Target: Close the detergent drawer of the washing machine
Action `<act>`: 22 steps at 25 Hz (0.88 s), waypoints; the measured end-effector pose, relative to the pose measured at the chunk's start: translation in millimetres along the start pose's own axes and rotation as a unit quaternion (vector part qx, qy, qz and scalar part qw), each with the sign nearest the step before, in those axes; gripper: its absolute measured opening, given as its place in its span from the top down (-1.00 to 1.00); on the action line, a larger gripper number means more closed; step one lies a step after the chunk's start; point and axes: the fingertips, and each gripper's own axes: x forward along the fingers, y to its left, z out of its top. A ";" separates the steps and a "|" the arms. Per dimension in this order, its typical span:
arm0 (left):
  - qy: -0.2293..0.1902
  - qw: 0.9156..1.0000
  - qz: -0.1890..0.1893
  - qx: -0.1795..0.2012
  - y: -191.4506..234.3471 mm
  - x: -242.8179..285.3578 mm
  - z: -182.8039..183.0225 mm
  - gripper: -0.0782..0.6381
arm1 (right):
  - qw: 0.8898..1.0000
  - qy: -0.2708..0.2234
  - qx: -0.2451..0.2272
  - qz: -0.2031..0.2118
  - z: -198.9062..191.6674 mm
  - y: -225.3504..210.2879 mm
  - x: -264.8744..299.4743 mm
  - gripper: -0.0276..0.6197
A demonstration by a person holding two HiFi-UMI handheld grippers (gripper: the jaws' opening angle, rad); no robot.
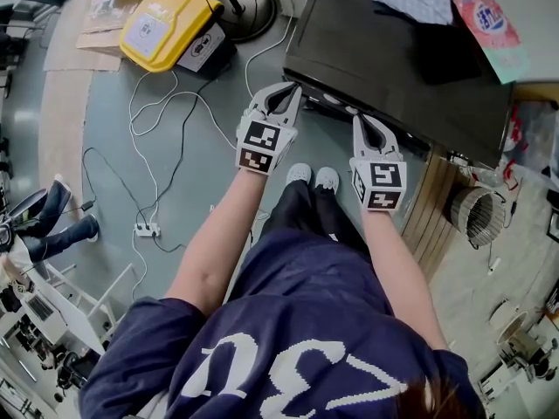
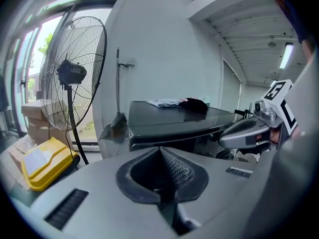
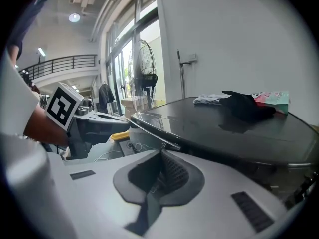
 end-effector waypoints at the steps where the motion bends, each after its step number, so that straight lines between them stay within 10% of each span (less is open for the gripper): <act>1: -0.002 1.000 0.001 -0.002 0.6 0.3 0.3 0.73 | 1.000 0.000 0.000 -0.001 0.1 -0.1 0.6 0.87; 22: 0.003 1.000 0.013 0.001 4.4 13.3 7.6 0.73 | 1.000 0.000 -0.007 -0.016 5.0 -10.0 10.8 0.87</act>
